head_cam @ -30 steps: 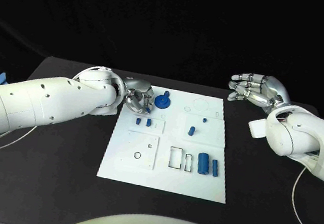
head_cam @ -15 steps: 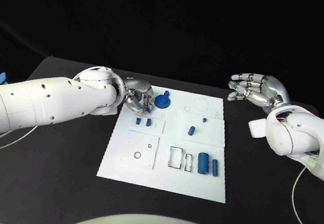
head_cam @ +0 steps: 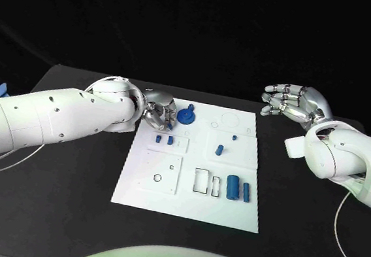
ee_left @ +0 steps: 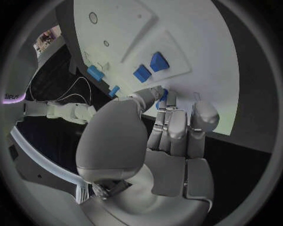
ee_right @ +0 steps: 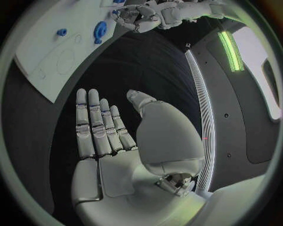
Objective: Assemble the parts on the task board
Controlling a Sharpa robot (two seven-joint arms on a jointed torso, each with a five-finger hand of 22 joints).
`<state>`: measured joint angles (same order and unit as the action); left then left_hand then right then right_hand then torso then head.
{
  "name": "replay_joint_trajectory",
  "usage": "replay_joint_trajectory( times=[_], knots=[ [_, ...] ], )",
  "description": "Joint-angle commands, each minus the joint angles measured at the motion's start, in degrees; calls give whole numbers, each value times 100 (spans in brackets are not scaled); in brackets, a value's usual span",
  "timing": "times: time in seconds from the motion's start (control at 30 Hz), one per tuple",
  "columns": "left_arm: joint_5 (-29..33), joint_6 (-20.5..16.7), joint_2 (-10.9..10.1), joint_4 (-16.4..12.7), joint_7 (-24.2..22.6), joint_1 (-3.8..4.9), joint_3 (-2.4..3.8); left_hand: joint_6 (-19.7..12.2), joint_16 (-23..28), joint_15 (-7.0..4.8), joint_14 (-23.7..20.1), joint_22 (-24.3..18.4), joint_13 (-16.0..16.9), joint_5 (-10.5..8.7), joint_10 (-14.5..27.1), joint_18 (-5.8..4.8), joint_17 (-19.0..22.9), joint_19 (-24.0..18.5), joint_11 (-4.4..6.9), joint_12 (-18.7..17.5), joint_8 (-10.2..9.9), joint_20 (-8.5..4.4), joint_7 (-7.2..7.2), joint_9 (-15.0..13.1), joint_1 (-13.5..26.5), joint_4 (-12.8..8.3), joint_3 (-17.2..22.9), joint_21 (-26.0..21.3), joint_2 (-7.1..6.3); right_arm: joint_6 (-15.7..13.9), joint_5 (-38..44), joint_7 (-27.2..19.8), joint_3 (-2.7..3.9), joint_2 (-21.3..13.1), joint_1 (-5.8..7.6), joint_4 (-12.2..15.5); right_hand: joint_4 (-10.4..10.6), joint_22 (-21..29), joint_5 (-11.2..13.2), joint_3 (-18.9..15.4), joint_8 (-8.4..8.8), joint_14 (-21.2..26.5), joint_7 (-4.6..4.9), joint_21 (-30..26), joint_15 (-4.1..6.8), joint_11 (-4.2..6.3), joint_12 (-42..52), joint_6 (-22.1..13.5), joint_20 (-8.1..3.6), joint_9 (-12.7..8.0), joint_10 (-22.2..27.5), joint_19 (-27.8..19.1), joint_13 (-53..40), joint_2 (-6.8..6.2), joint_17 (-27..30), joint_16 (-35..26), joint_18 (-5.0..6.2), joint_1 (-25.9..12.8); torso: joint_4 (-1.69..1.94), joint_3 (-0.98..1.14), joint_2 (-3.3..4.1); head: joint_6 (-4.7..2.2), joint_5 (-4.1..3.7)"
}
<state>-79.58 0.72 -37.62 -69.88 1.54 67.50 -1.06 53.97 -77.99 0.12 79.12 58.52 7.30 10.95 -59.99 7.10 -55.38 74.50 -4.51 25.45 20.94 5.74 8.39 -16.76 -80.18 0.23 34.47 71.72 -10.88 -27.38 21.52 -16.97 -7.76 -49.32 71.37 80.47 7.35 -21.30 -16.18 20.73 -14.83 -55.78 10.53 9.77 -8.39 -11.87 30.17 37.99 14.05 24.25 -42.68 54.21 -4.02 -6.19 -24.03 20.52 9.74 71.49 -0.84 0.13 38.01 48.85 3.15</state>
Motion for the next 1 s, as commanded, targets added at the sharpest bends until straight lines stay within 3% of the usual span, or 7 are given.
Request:
replay_joint_trajectory(
  times=[0.03,1.0],
  knots=[
    [-4,69,10,2,40,-3,-3,-43,-6,17,-14,-5,-10,4,45,-37,12,-52,-13,-28,-39,-2,3,6,68,-28,6,-38,3,39,33,-51,2,2,-2,6,2,5,-38,-32,-34,-18,540,-29,9,-13,31,-29,0,-5,37,37,5,47,-3,-37,53,28,-2,1,1,5,-1],
    [-5,69,-15,3,36,-4,-3,-184,115,162,-226,-175,-100,10,549,-4,445,-165,-192,-391,-239,109,128,19,145,-69,18,-155,-114,55,33,-45,2,2,-2,-18,3,14,-38,-37,-38,-19,540,-32,9,-13,38,-30,0,-8,38,41,8,49,-3,-40,53,29,2,-1,2,-4,10]
  ],
)
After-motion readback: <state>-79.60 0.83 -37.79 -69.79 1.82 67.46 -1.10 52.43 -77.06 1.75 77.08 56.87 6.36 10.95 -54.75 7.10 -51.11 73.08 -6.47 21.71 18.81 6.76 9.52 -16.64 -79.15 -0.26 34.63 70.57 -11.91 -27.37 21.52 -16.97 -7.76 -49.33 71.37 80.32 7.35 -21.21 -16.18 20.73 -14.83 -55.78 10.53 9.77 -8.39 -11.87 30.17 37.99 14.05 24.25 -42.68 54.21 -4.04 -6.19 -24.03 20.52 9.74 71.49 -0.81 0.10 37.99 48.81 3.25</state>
